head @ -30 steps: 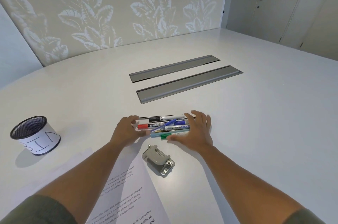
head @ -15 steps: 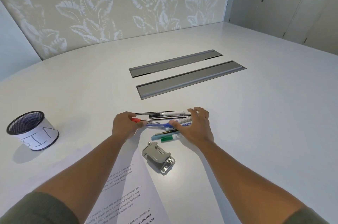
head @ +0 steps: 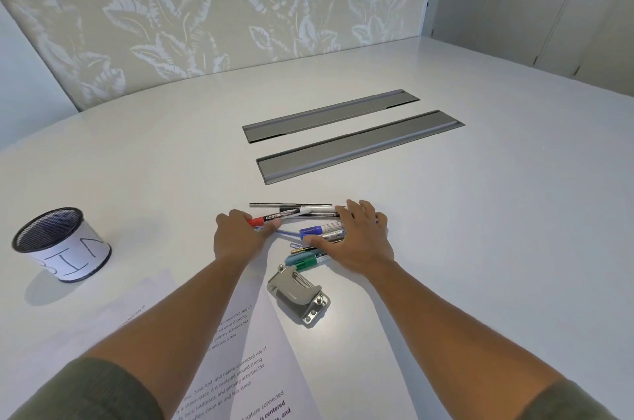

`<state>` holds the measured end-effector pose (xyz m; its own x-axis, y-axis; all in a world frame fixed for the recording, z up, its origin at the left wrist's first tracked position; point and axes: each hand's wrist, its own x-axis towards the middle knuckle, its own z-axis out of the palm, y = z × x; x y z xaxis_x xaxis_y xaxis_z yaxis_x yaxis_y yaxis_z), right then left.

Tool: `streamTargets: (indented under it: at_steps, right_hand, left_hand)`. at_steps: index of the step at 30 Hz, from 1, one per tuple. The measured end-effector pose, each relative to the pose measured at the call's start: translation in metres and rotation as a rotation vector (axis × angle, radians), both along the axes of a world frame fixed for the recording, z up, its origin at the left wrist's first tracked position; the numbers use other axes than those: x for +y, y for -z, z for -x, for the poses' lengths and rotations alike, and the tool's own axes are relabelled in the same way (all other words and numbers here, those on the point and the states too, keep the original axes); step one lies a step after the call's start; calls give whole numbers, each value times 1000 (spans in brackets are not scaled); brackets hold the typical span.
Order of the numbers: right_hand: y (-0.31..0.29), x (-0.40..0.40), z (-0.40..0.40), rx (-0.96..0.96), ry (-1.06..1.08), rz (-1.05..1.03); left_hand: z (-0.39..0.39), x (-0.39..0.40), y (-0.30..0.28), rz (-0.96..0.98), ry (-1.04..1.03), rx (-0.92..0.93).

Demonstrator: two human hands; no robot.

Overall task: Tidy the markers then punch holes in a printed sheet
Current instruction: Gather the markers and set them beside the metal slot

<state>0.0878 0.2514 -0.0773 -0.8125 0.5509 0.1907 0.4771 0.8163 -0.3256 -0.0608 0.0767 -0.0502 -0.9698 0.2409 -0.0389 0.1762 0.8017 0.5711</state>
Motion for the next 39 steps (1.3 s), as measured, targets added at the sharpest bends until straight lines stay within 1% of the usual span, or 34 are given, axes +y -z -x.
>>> streamTargets:
  at_steps: [2,5,7,9,15,18,21,24,27,29,33,37,39]
  right_hand:
    - [0,0,1,-29,-61,-24]
    - [2,-1,2,-42,-175,-56]
    - [3,-1,3,-49,-216,-62]
    - [2,0,4,-45,-221,-74]
    - [2,-3,8,16,-174,-83]
    - [1,-6,11,12,-121,-106]
    - [1,-7,12,7,-79,-133]
    - [2,-6,13,22,-44,-145]
    - [3,-5,14,17,-31,-143]
    - [2,-4,14,26,-24,-128]
    - [4,-3,15,38,-9,-114]
    - [4,-3,16,59,4,-102]
    - [5,-2,17,67,3,-105]
  left_hand:
    - [1,2,2,-50,28,-7]
    - [3,2,5,-188,107,-26]
    - [5,1,4,-198,178,-40]
    - [6,1,2,-185,236,-64]
    - [8,-6,0,-242,337,-124]
    - [9,-9,3,-208,328,-92]
    - [14,-7,7,-197,273,-31]
    - [21,-5,6,33,297,57]
    - [23,7,0,168,371,20]
    - [22,16,-3,160,447,-11]
    - [20,31,-5,81,577,1]
    - [30,41,-13,126,507,-113]
    - [41,45,-14,112,503,-123]
